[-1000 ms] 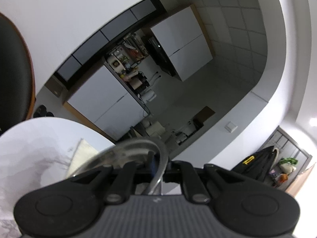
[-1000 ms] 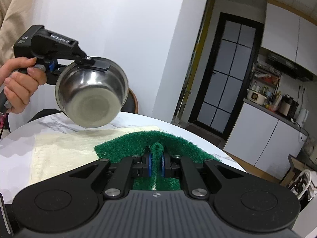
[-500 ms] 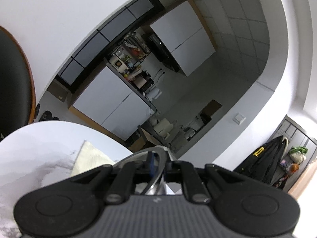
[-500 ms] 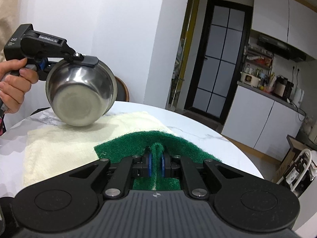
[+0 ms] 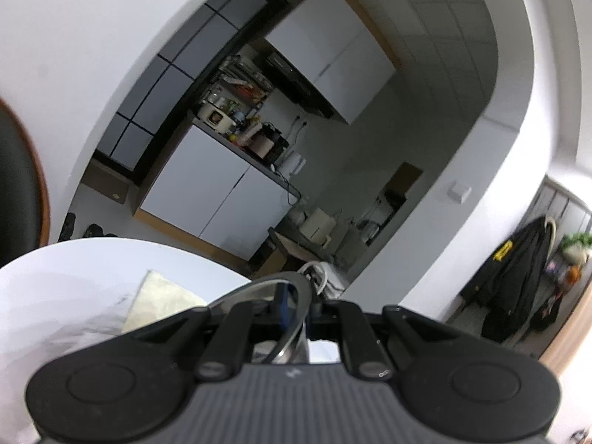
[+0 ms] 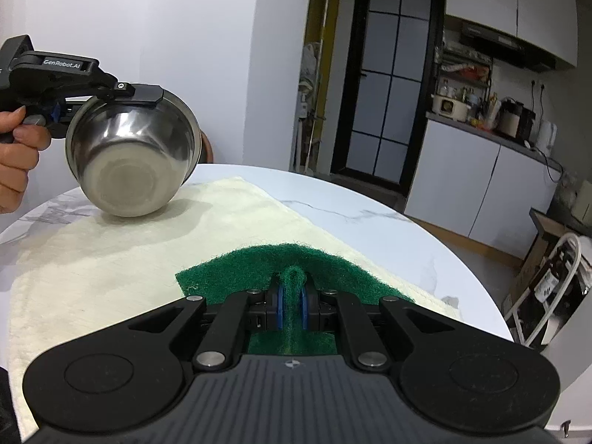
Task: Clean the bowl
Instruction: 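Turn the bowl upright and lower it onto the cloth with the left gripper, then open the left gripper to release the bowl while the right gripper opens dropping the pad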
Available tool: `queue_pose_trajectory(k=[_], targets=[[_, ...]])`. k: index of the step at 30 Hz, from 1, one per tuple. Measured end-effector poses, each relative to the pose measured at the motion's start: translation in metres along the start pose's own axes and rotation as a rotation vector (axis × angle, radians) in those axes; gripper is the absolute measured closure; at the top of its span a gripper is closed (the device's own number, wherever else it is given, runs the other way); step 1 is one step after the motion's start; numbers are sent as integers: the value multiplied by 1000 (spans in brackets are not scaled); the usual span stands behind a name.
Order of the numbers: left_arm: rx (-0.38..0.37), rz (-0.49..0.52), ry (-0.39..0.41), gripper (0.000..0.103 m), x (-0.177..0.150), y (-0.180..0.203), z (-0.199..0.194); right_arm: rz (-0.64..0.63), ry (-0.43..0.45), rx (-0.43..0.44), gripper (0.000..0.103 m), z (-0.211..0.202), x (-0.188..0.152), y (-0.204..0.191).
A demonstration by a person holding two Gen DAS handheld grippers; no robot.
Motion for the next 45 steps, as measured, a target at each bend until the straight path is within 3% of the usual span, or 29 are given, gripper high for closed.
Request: queue_pose_trajectory(k=[15,21,26,34,36,38,39,40,41,45], targets=[[-88,168,-237,84,-41,36,36,74,-33,40,93,6,-4,6],[-49,257,-312,84,-54,40,38,66,-52,52,93,10,-8,-1],[-45,266,-350,81,-62,41,33,68,-51,21,93,15,-8,5],[-2,312,-398,69,-68,45,31,79,-66,-6,91,22,-7,3],[9,327,-408,62,-70,46,31,88,-75,-8,91,23,-7,5],[20,333,-412,58,-70,47,31,103,-82,-7,84,23,-5,5],[26,336,-414,54,-70,47,30,106,-83,-7,77,23,-5,5],[32,337,-414,51,-70,48,30,106,-82,-7,63,22,-4,4],[37,337,-414,47,-69,48,29,105,-79,-5,58,21,-4,3],[55,308,-413,36,-67,47,28,98,-77,-8,52,19,-5,-2]])
Point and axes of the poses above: each gripper's, at about its wrist camera, not at the fingertips, and z roughly the way its jaws point, y to its right, x to its top, the point moved 7 cm from there along z, roughly the way its jaws point, and after that the axes turned 15 degrees about z, right-handed, at the moved point
